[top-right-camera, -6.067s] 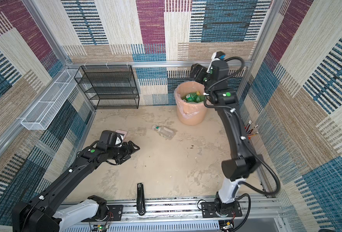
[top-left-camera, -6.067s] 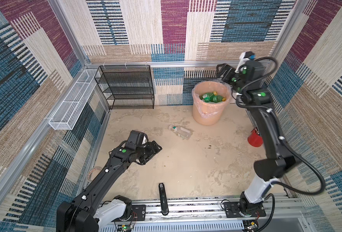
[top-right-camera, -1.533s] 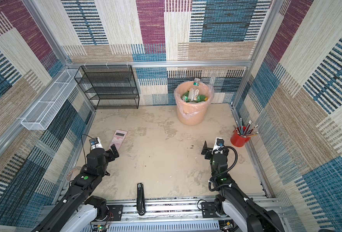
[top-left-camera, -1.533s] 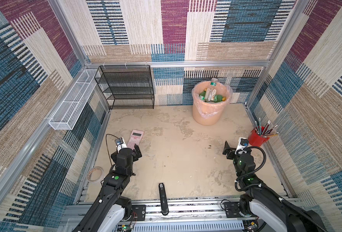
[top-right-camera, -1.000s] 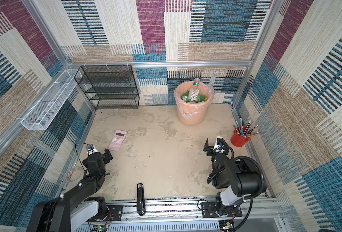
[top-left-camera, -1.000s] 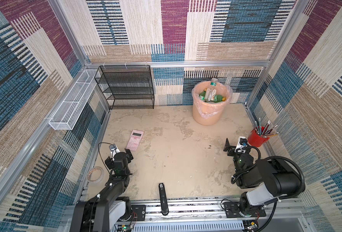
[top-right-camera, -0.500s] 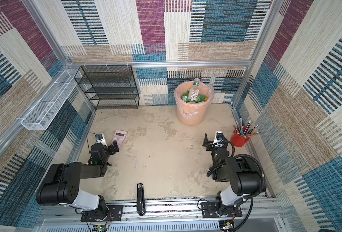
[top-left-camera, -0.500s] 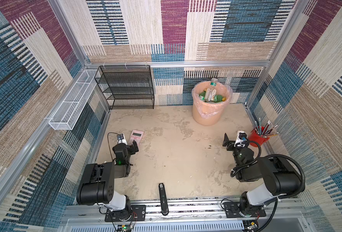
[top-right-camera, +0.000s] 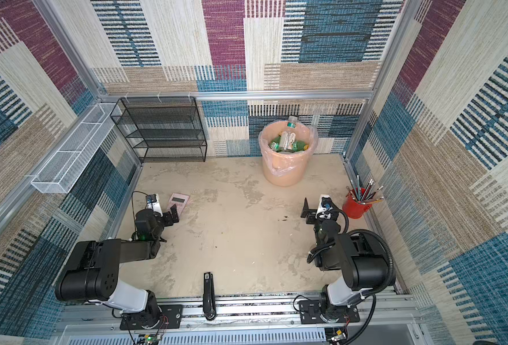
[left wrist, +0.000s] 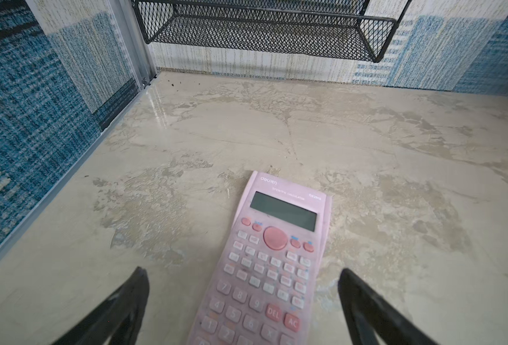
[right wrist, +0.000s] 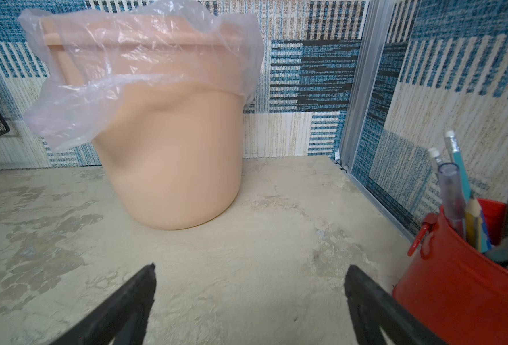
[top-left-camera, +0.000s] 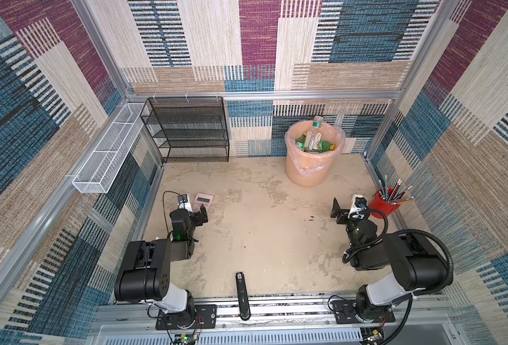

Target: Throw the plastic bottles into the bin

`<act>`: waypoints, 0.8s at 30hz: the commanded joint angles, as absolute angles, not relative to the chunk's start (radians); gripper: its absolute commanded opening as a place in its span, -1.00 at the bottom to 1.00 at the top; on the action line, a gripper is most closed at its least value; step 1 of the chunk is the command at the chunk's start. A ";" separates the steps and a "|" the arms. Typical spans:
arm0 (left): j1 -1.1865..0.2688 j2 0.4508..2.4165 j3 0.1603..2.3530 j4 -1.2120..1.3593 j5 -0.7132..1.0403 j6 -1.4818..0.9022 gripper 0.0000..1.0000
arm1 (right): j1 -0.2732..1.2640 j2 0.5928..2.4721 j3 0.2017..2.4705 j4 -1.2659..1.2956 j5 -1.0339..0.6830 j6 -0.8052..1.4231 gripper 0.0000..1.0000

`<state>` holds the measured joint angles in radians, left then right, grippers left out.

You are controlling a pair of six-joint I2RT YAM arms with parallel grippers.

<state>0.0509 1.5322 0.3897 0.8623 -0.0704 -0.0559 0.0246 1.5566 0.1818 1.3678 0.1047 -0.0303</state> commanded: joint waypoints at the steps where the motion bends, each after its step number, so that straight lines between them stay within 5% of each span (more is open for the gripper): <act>1: 0.049 1.542 0.428 0.820 0.004 -0.016 0.98 | 0.025 1.553 0.185 1.381 0.101 -0.023 0.97; 24: 0.046 1.542 0.432 0.814 0.017 -0.010 0.98 | 0.025 1.554 0.188 1.375 0.077 -0.031 0.97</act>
